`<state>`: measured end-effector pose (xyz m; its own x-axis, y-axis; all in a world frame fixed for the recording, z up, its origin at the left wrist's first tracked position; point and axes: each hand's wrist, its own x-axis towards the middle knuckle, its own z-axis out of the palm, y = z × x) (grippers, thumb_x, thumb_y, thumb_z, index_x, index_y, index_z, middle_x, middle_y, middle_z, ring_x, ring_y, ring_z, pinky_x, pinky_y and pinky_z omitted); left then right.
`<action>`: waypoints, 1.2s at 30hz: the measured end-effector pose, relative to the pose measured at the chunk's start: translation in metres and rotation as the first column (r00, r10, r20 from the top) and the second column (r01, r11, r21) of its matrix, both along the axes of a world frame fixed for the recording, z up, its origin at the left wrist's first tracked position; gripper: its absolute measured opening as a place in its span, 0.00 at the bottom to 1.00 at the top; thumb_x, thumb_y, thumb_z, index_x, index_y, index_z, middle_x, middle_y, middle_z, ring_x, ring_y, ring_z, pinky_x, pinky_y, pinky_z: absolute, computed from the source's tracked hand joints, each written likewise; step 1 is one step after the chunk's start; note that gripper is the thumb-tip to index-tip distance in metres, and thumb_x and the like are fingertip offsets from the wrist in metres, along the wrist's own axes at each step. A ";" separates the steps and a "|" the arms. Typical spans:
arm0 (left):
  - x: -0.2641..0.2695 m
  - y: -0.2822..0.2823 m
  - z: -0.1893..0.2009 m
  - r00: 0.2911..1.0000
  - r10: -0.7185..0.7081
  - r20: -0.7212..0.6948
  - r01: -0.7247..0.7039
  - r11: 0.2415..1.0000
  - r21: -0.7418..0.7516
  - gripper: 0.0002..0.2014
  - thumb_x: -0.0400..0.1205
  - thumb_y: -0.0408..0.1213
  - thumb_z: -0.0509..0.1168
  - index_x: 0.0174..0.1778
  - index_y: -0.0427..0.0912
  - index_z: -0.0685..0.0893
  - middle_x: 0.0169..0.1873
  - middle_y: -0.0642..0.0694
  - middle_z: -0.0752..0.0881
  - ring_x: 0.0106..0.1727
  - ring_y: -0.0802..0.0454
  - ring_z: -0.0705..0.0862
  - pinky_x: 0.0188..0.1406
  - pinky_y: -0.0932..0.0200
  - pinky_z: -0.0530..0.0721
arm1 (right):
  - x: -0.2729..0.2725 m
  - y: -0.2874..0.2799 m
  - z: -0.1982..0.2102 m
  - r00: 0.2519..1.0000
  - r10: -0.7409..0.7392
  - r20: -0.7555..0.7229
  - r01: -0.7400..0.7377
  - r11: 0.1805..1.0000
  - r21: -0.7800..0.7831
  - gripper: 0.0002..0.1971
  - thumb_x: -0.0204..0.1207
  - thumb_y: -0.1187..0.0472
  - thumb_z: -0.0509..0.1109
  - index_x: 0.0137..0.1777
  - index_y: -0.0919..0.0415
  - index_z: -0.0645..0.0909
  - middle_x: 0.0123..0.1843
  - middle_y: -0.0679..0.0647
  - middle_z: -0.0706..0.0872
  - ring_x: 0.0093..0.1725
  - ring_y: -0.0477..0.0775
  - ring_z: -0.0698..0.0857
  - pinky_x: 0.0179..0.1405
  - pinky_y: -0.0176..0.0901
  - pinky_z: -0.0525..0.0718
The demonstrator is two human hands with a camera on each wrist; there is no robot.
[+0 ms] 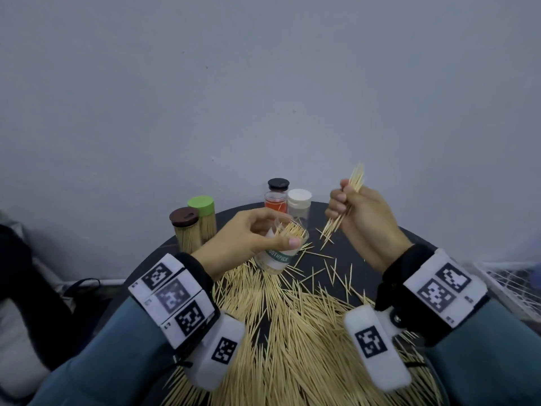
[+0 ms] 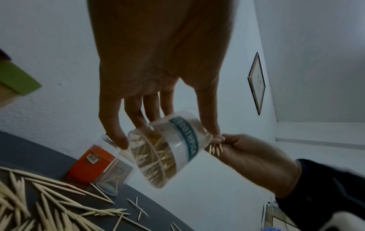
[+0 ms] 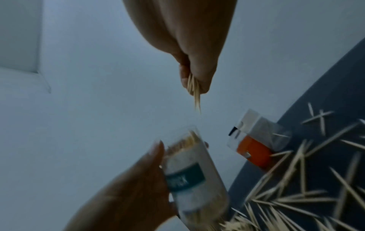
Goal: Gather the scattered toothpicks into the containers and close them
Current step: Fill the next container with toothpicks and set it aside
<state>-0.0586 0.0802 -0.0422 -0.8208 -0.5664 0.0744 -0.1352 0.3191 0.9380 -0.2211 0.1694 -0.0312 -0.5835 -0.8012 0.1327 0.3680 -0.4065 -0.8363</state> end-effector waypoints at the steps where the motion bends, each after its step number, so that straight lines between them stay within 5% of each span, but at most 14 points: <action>1: 0.000 0.001 0.000 1.000 -0.010 0.007 0.010 1.000 -0.006 0.28 0.63 0.50 0.74 0.61 0.51 0.83 0.54 0.50 0.88 0.57 0.57 0.85 0.56 0.64 0.81 | 0.000 0.001 0.006 1.000 -0.012 0.002 0.012 0.999 -0.043 0.11 0.87 0.67 0.46 0.45 0.59 0.67 0.28 0.48 0.67 0.21 0.41 0.69 0.21 0.30 0.71; 5: -0.002 0.007 0.000 0.998 -0.058 0.027 0.059 0.998 -0.031 0.27 0.64 0.48 0.75 0.61 0.50 0.84 0.56 0.52 0.88 0.60 0.58 0.84 0.62 0.62 0.78 | 0.009 0.005 0.018 1.000 -0.011 -0.017 0.008 0.990 -0.139 0.12 0.87 0.67 0.45 0.44 0.59 0.67 0.27 0.48 0.68 0.22 0.42 0.69 0.24 0.31 0.72; 8: -0.003 0.013 0.000 0.997 -0.080 -0.006 0.080 0.996 -0.027 0.25 0.67 0.44 0.75 0.61 0.48 0.83 0.52 0.52 0.89 0.52 0.63 0.86 0.50 0.73 0.79 | 0.024 0.004 0.008 0.993 0.006 -0.122 -0.016 0.997 -0.080 0.11 0.87 0.64 0.46 0.46 0.58 0.68 0.28 0.48 0.72 0.26 0.43 0.76 0.32 0.35 0.78; 11: -0.005 0.017 0.000 0.996 -0.080 -0.048 0.081 0.996 0.026 0.23 0.66 0.44 0.74 0.58 0.51 0.84 0.48 0.52 0.90 0.48 0.61 0.87 0.46 0.67 0.84 | 0.039 0.006 -0.005 0.965 0.048 -0.256 -0.046 0.999 0.016 0.11 0.87 0.63 0.48 0.48 0.56 0.71 0.30 0.45 0.83 0.34 0.43 0.86 0.38 0.37 0.84; 15: -0.005 0.018 0.003 0.995 -0.059 -0.081 0.064 0.996 0.056 0.20 0.66 0.45 0.72 0.54 0.50 0.84 0.51 0.43 0.89 0.50 0.54 0.87 0.52 0.57 0.86 | 0.046 0.010 -0.013 0.914 0.114 -0.390 -0.087 0.993 0.085 0.14 0.86 0.63 0.49 0.51 0.55 0.77 0.43 0.40 0.90 0.45 0.34 0.87 0.41 0.26 0.83; 18: -0.004 0.015 0.004 0.991 -0.031 -0.131 0.042 0.995 0.086 0.21 0.66 0.44 0.72 0.56 0.52 0.83 0.54 0.44 0.88 0.49 0.60 0.88 0.44 0.66 0.87 | 0.044 0.008 -0.015 0.873 0.170 -0.457 -0.092 0.978 0.188 0.15 0.86 0.62 0.51 0.63 0.64 0.78 0.61 0.47 0.85 0.55 0.37 0.84 0.46 0.22 0.80; 23: -0.001 0.011 0.005 0.991 0.002 -0.132 0.006 0.998 0.062 0.26 0.64 0.46 0.73 0.61 0.53 0.82 0.55 0.50 0.88 0.54 0.59 0.87 0.48 0.67 0.85 | 0.039 0.006 -0.014 0.832 0.263 -0.489 -0.105 0.939 0.327 0.10 0.84 0.60 0.57 0.55 0.58 0.80 0.54 0.47 0.86 0.45 0.27 0.84 0.38 0.15 0.76; 25: -0.001 0.011 0.005 0.993 0.000 -0.121 0.006 0.999 0.053 0.28 0.63 0.47 0.73 0.62 0.55 0.81 0.57 0.51 0.87 0.58 0.58 0.85 0.52 0.65 0.82 | 0.036 0.007 -0.012 0.832 0.238 -0.501 -0.097 0.952 0.291 0.10 0.82 0.60 0.60 0.57 0.58 0.81 0.54 0.48 0.87 0.49 0.32 0.85 0.45 0.19 0.77; 28: 0.000 0.012 0.007 0.994 -0.015 -0.111 0.020 0.999 0.043 0.24 0.63 0.47 0.72 0.57 0.59 0.81 0.55 0.56 0.87 0.57 0.63 0.84 0.49 0.69 0.81 | 0.032 0.008 -0.009 0.829 0.191 -0.526 -0.059 0.965 0.257 0.16 0.79 0.50 0.59 0.56 0.57 0.83 0.57 0.49 0.87 0.61 0.45 0.83 0.66 0.43 0.74; 30: 0.000 0.013 0.008 0.995 -0.025 -0.095 0.029 0.999 0.043 0.23 0.63 0.47 0.73 0.55 0.59 0.82 0.53 0.56 0.87 0.56 0.63 0.84 0.51 0.67 0.81 | 0.029 0.008 -0.009 0.835 0.166 -0.525 -0.043 0.970 0.238 0.19 0.81 0.46 0.53 0.49 0.51 0.85 0.58 0.48 0.87 0.63 0.50 0.82 0.72 0.54 0.70; 33: 0.000 0.015 0.008 0.995 -0.052 -0.084 0.055 0.998 0.037 0.25 0.64 0.45 0.73 0.59 0.54 0.83 0.52 0.53 0.89 0.54 0.62 0.86 0.52 0.68 0.84 | 0.029 0.009 -0.011 0.850 0.126 -0.512 -0.020 0.978 0.208 0.22 0.86 0.51 0.48 0.43 0.49 0.83 0.59 0.46 0.87 0.63 0.50 0.83 0.73 0.58 0.70; 36: -0.001 0.013 0.006 0.996 -0.059 -0.066 0.061 0.998 0.025 0.29 0.65 0.45 0.74 0.64 0.50 0.82 0.58 0.51 0.87 0.60 0.59 0.84 0.59 0.64 0.82 | 0.032 0.008 -0.019 0.794 0.165 -0.584 -0.025 0.970 0.240 0.18 0.86 0.55 0.49 0.60 0.47 0.81 0.66 0.45 0.82 0.67 0.46 0.79 0.73 0.56 0.71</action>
